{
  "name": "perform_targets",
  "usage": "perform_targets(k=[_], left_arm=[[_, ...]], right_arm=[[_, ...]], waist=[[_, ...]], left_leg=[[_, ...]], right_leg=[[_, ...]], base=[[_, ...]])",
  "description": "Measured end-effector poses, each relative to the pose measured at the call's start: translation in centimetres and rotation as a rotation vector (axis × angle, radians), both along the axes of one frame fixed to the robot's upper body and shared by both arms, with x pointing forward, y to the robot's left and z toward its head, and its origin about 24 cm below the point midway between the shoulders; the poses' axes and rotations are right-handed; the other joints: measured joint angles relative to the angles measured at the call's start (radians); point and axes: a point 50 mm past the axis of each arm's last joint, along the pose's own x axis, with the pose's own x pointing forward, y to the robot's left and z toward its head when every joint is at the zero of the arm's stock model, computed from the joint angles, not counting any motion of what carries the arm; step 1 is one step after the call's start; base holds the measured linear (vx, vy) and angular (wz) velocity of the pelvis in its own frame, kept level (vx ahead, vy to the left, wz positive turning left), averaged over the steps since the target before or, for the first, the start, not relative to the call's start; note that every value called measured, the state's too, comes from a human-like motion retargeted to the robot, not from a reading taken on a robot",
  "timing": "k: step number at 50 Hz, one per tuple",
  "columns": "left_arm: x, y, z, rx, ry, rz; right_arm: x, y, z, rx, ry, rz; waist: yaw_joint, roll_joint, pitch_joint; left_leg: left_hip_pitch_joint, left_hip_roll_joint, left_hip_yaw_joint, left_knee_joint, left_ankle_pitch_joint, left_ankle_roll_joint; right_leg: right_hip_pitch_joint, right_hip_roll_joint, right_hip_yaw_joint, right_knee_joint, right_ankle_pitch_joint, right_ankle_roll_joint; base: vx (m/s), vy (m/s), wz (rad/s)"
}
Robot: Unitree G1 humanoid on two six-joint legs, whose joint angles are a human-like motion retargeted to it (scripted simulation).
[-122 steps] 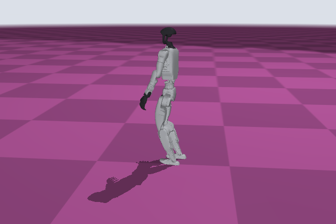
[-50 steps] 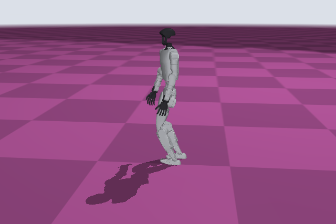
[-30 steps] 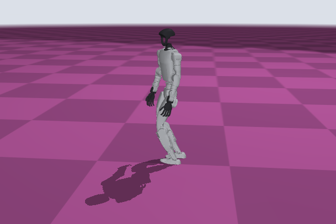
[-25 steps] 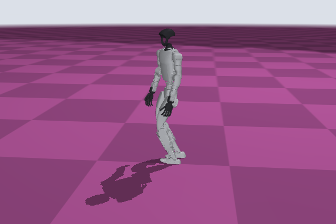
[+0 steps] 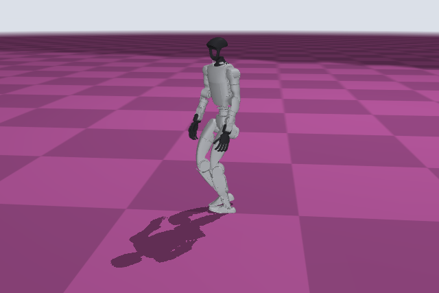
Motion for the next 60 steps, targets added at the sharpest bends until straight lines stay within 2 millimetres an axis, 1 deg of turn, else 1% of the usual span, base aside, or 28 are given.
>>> perform_targets(k=[2,5,10,12,13,15,17,20,22,25,28,30,32,34,35,38,41,45,48,51,53,57,58,60], left_arm=[[0.2,0.1,0.1,0.006,-0.002,0.002],[-0.3,0.4,-0.1,0.017,0.011,0.009],[-0.5,1.4,-0.1,0.039,0.021,0.045],[-1.0,1.9,-0.2,0.048,0.028,0.062],[-1.0,2.2,-0.2,0.053,0.028,0.073],[-1.5,2.7,-0.2,0.063,0.033,0.094],[-1.7,3.5,-0.1,0.075,0.033,0.121],[-2.5,4.4,-0.2,0.09,0.039,0.159],[-2.6,5.1,0.0,0.099,0.031,0.188],[-3.0,5.6,0.0,0.105,0.019,0.226],[-3.0,5.9,0.2,0.107,-0.006,0.257],[-2.9,6.0,0.3,0.106,-0.025,0.275],[-2.8,5.9,0.4,0.104,-0.042,0.284],[-2.8,5.6,0.4,0.1,-0.052,0.288],[-2.8,5.5,0.4,0.098,-0.055,0.29],[-2.9,5.0,0.2,0.089,-0.05,0.291],[-3.8,4.3,-0.3,0.075,-0.019,0.293],[-5.2,3.5,-1.0,0.057,0.036,0.308],[-6.3,3.2,-1.4,0.051,0.071,0.329],[-7.4,3.3,-1.7,0.046,0.098,0.368],[-8.3,3.1,-1.9,0.041,0.119,0.394],[-8.7,3.7,-1.8,0.03,0.119,0.443],[-8.6,3.8,-1.8,0.029,0.11,0.449],[-7.9,4.2,-1.5,0.026,0.079,0.452]], right_arm=[[0.4,0.0,0.1,-0.002,-0.012,0.002],[0.4,0.2,0.1,-0.002,-0.018,0.0],[1.4,0.7,0.4,0.004,-0.046,-0.006],[0.8,0.7,0.2,0.001,-0.032,-0.018],[0.6,0.6,0.1,-0.001,-0.024,-0.023],[-0.5,0.4,-0.3,-0.007,0.006,-0.039],[-1.3,0.3,-0.6,-0.01,0.033,-0.052],[-2.9,0.0,-1.1,-0.02,0.081,-0.075],[-3.6,-0.2,-1.3,-0.025,0.104,-0.085],[-4.9,-0.4,-1.6,-0.037,0.14,-0.099],[-5.8,-0.6,-1.8,-0.053,0.16,-0.106],[-6.0,-0.7,-1.8,-0.068,0.162,-0.107],[-5.8,-0.9,-1.7,-0.086,0.152,-0.101],[-5.2,-1.1,-1.5,-0.101,0.132,-0.086],[-4.9,-1.1,-1.4,-0.108,0.119,-0.077],[-3.0,-0.8,-0.9,-0.114,0.062,-0.038],[-1.1,-0.2,-0.3,-0.11,-0.004,0.004],[1.3,0.8,0.7,-0.089,-0.092,0.052],[2.6,1.6,1.3,-0.065,-0.141,0.074],[3.3,2.4,1.6,-0.038,-0.171,0.082],[3.2,2.8,1.6,-0.025,-0.175,0.082],[3.6,3.3,1.8,0.01,-0.187,0.061],[3.7,3.3,1.8,0.014,-0.191,0.052],[4.0,3.0,2.0,0.018,-0.202,0.029]], waist=[[-0.002,-0.001,-0.003],[-0.006,-0.007,-0.008],[-0.001,-0.015,-0.016],[0.0,-0.024,-0.02],[0.003,-0.024,-0.022],[0.005,-0.034,-0.026],[0.012,-0.033,-0.027],[0.018,-0.044,-0.032],[0.031,-0.031,-0.029],[0.045,-0.03,-0.028],[0.056,-0.012,-0.017],[0.073,0.008,-0.004],[0.091,0.025,0.008],[0.11,0.035,0.019],[0.121,0.038,0.023],[0.153,0.029,0.035],[0.18,0.015,0.038],[0.209,-0.013,0.029],[0.225,-0.039,0.016],[0.236,-0.067,0.007],[0.238,-0.078,-0.007],[0.227,-0.13,0.001],[0.22,-0.137,0.002],[0.204,-0.144,0.004]], left_leg=[[0.004,0.007,-0.004,-0.033,0.016,-0.005],[-0.006,-0.003,-0.002,-0.022,0.014,-0.005],[0.015,0.017,-0.006,-0.079,0.032,-0.014],[0.014,0.01,-0.005,-0.071,0.026,-0.014],[0.025,0.02,-0.008,-0.091,0.031,-0.017],[0.025,0.013,-0.007,-0.08,0.023,-0.018],[0.043,0.031,-0.011,-0.097,0.02,-0.021],[0.037,0.025,-0.007,-0.061,-0.003,-0.023],[0.049,0.055,-0.007,-0.044,-0.023,-0.03],[0.028,0.057,0.012,0.045,-0.06,-0.037],[-0.009,0.108,0.143,0.2,-0.109,-0.043],[-0.05,0.145,0.193,0.337,-0.104,-0.064],[-0.101,0.189,0.228,0.476,-0.057,-0.085],[-0.159,0.216,0.252,0.59,-0.04,-0.085],[-0.189,0.218,0.253,0.635,-0.037,-0.087],[-0.275,0.199,0.253,0.676,-0.025,-0.094],[-0.338,0.172,0.254,0.615,-0.021,-0.091],[-0.378,0.129,0.247,0.436,-0.017,-0.081],[-0.371,0.093,0.239,0.319,-0.009,-0.066],[-0.342,0.051,0.236,0.284,-0.003,-0.041],[-0.329,0.024,0.233,0.313,-0.021,-0.017],[-0.268,-0.052,0.244,0.338,-0.062,0.047],[-0.252,-0.066,0.241,0.346,-0.077,0.062],[-0.211,-0.084,0.227,0.352,-0.108,0.087]], right_leg=[[-0.017,0.003,0.014,-0.004,-0.008,0.003],[-0.031,-0.011,0.022,0.008,-0.034,0.005],[-0.02,-0.019,0.021,-0.028,-0.054,-0.005],[-0.01,-0.03,0.019,-0.036,-0.073,-0.007],[0.003,-0.024,0.016,-0.056,-0.077,-0.01],[0.018,-0.03,0.015,-0.07,-0.102,-0.013],[0.05,-0.013,0.011,-0.116,-0.118,-0.022],[0.079,-0.009,0.007,-0.146,-0.159,-0.032],[0.124,0.029,0.0,-0.21,-0.165,-0.046],[0.156,0.049,-0.003,-0.237,-0.196,-0.06],[0.2,0.084,-0.019,-0.263,-0.223,-0.077],[0.228,0.12,-0.021,-0.275,-0.238,-0.094],[0.25,0.152,-0.019,-0.282,-0.252,-0.109],[0.265,0.174,-0.013,-0.286,-0.264,-0.121],[0.272,0.185,-0.007,-0.287,-0.27,-0.126],[0.297,0.202,0.014,-0.315,-0.27,-0.132],[0.322,0.203,0.03,-0.331,-0.27,-0.129],[0.36,0.191,0.034,-0.359,-0.258,-0.113],[0.386,0.173,0.032,-0.358,-0.245,-0.092],[0.403,0.145,0.034,-0.295,-0.221,-0.06],[0.395,0.126,0.027,-0.201,-0.187,-0.031],[0.325,0.021,0.011,0.112,0.035,0.058],[0.294,-0.006,0.007,0.199,0.071,0.067],[0.226,-0.066,-0.003,0.354,0.11,0.06]], base=[[0.0,0.0,0.0],[0.0,0.0,0.0],[0.01,-0.01,-0.01],[0.04,-0.06,-0.03],[0.05,-0.07,-0.08],[0.05,-0.08,-0.08],[0.06,-0.09,-0.16],[0.06,-0.1,-0.16],[0.08,-0.12,-0.33],[0.09,-0.11,-0.2],[0.12,-0.11,-0.09],[0.14,-0.11,-0.24],[0.15,-0.12,-0.29],[0.18,-0.11,-0.31],[0.2,-0.11,-0.37],[0.23,-0.09,-0.37],[0.28,-0.07,-0.31],[0.34,-0.05,-0.16],[0.4,-0.04,0.05],[0.44,-0.04,0.19],[0.47,-0.03,0.3],[0.5,-0.04,0.36],[0.54,-0.04,0.38],[0.56,-0.04,0.35]])
